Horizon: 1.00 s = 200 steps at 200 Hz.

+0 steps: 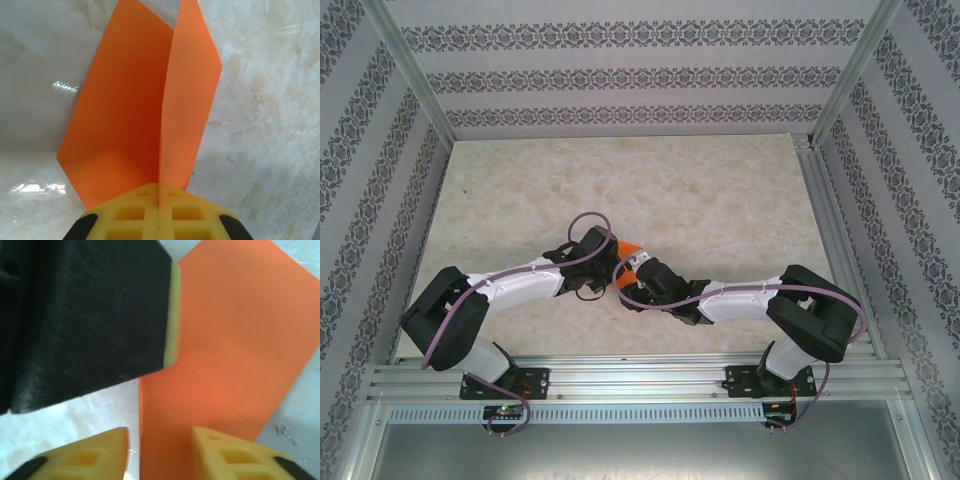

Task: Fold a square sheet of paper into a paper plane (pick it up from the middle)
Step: Move the paper to the center of the table, then fourth fold the wing at the center of the table.

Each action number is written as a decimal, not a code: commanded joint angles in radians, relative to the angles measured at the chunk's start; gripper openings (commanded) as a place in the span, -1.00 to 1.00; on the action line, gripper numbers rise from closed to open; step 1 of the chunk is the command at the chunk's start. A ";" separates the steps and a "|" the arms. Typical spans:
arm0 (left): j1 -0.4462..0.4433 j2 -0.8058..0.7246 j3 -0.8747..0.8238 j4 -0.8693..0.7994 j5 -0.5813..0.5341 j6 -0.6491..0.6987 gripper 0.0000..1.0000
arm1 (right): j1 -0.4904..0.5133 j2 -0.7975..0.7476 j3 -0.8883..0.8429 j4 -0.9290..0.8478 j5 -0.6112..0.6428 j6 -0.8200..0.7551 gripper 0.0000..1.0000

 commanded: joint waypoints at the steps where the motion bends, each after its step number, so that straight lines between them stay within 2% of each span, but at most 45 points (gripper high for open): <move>1: -0.013 0.004 0.036 -0.045 0.005 -0.001 -0.92 | 0.014 -0.001 0.015 0.026 0.040 -0.039 -0.35; 32: -0.013 0.005 0.042 -0.054 0.004 0.003 -0.89 | 0.015 -0.006 0.019 -0.011 0.050 -0.048 -0.60; 68: -0.013 0.002 0.048 -0.061 0.001 0.012 -0.76 | 0.015 -0.014 0.025 -0.046 0.061 -0.033 -0.72; 76: -0.013 -0.002 0.048 -0.064 -0.001 0.015 -0.63 | 0.015 -0.017 0.025 -0.049 0.059 -0.032 -0.74; 91: -0.013 -0.018 0.047 -0.077 -0.019 0.023 -0.20 | 0.015 -0.019 0.024 -0.056 0.057 -0.027 -0.76; 99: -0.013 -0.033 0.043 -0.083 -0.032 0.032 -0.13 | 0.013 -0.021 0.021 -0.054 0.050 -0.018 -0.76; 119: -0.007 -0.089 0.014 -0.075 -0.063 0.038 0.20 | -0.001 -0.016 0.006 -0.033 0.012 0.018 -0.78; 134: -0.003 -0.131 -0.013 -0.056 -0.083 0.044 0.33 | -0.019 -0.015 -0.020 0.018 -0.039 0.061 -0.79; 157: 0.005 -0.180 -0.044 -0.034 -0.100 0.058 0.38 | -0.064 -0.016 -0.070 0.128 -0.129 0.149 -0.79; 172: 0.006 -0.198 -0.064 0.000 -0.098 0.068 0.33 | -0.096 -0.018 -0.109 0.205 -0.186 0.201 -0.79; 188: 0.006 -0.202 -0.083 0.034 -0.085 0.080 0.16 | -0.130 -0.009 -0.131 0.261 -0.246 0.241 -0.79; 200: 0.006 -0.196 -0.094 0.047 -0.077 0.079 -0.10 | -0.152 0.003 -0.146 0.292 -0.273 0.271 -0.78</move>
